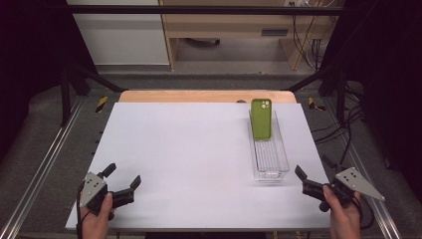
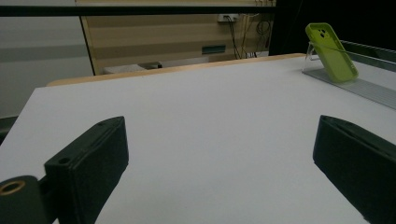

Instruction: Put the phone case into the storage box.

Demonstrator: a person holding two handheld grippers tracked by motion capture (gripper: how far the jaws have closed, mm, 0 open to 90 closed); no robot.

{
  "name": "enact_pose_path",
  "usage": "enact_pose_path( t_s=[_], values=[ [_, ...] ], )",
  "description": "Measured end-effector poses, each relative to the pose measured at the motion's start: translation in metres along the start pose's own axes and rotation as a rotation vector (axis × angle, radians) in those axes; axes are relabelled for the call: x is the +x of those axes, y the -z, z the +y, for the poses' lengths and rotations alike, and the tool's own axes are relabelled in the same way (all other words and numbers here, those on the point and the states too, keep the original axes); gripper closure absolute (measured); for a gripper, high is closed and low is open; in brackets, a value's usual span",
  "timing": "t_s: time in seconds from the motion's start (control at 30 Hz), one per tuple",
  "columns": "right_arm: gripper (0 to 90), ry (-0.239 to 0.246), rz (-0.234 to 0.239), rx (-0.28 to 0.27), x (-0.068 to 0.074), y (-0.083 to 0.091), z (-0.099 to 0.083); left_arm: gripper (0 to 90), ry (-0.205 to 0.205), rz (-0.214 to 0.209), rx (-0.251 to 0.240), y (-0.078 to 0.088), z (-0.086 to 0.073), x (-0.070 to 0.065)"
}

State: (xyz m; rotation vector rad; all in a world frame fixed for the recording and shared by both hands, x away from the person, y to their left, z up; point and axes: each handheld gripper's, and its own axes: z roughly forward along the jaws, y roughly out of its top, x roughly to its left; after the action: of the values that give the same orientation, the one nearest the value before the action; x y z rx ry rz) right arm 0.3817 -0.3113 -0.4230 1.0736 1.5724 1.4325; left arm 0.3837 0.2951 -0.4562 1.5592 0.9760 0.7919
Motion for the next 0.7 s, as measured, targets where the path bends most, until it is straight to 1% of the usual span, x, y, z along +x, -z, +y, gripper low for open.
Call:
enact_pose_path(
  t_s=[0.17,0.4,0.57,0.7],
  values=[
    [2.9,-0.007,0.004,-0.004,0.003,-0.002,-0.006,2.9,0.002,0.0,-0.003,0.001,0.0,0.0],
    [2.8,-0.017,0.01,-0.005,0.007,-0.001,-0.018,2.9,0.004,-0.005,-0.022,0.003,0.001,0.001],
    [2.6,-0.01,0.009,-0.004,0.007,-0.001,-0.021,2.9,0.008,-0.007,-0.024,0.004,0.001,0.0],
    [2.5,-0.006,0.013,-0.011,0.01,-0.003,-0.024,2.9,0.003,-0.01,-0.023,0.004,0.001,-0.001]
  ],
)
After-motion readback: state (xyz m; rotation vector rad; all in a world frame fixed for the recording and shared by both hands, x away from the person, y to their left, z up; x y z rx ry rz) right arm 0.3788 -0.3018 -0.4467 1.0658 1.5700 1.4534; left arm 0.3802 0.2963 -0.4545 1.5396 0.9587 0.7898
